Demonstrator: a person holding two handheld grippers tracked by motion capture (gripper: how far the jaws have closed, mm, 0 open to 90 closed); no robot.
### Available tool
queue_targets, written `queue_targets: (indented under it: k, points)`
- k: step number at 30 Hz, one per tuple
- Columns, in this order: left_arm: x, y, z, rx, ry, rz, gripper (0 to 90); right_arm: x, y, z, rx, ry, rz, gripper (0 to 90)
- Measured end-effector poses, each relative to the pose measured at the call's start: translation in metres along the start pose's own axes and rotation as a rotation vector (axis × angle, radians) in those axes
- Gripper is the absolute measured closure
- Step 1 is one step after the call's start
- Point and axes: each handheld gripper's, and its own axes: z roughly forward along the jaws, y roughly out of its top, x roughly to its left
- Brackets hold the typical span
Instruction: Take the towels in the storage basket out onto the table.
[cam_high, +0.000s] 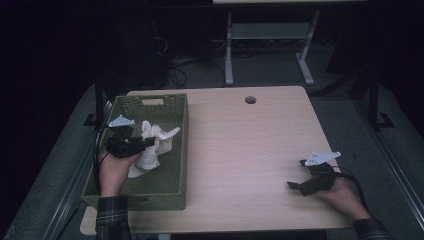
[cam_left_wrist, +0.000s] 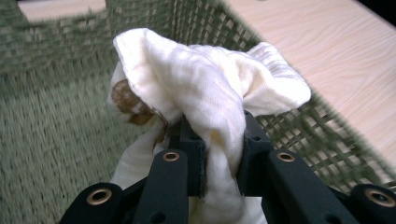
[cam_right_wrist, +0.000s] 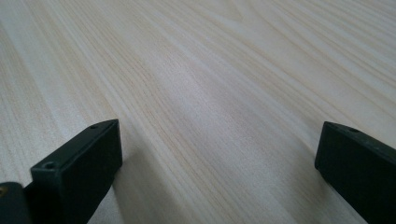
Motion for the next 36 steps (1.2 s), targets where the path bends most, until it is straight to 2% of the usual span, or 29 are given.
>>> queue_targets:
  k: [1, 5, 13, 17, 26, 29, 32, 36]
  points:
    - [-0.001, 0.002, -0.002, -0.025, -0.027, -0.008, 75.3, 0.0, 0.0, 0.0, -0.001, 0.0, -0.001, 0.4]
    - [-0.004, 0.009, -0.009, -0.071, -0.071, 0.0, 75.4, 0.0, 0.0, 0.0, 0.0, 0.0, 0.0, 0.4]
    - [-0.014, 0.024, -0.017, -0.118, -0.084, 0.041, 75.7, 0.0, 0.0, 0.0, 0.0, 0.001, -0.002, 0.4]
    - [-0.022, 0.032, -0.022, -0.158, -0.119, 0.058, 76.0, 0.0, 0.0, 0.0, -0.001, 0.001, -0.002, 0.4]
    - [-0.04, 0.049, -0.028, -0.208, -0.178, 0.095, 76.3, 0.0, 0.0, 0.0, 0.0, 0.001, -0.002, 0.4]
    - [-0.046, 0.054, -0.026, -0.212, -0.196, 0.109, 76.4, 0.0, 0.0, 0.0, -0.001, 0.001, -0.002, 0.4]
    - [-0.055, 0.06, -0.023, -0.222, -0.232, 0.127, 76.4, 0.0, 0.0, 0.0, 0.0, 0.001, -0.002, 0.4]
    - [-0.064, 0.066, -0.02, -0.223, -0.254, 0.147, 76.4, 0.0, 0.0, 0.0, 0.0, 0.001, -0.002, 0.4]
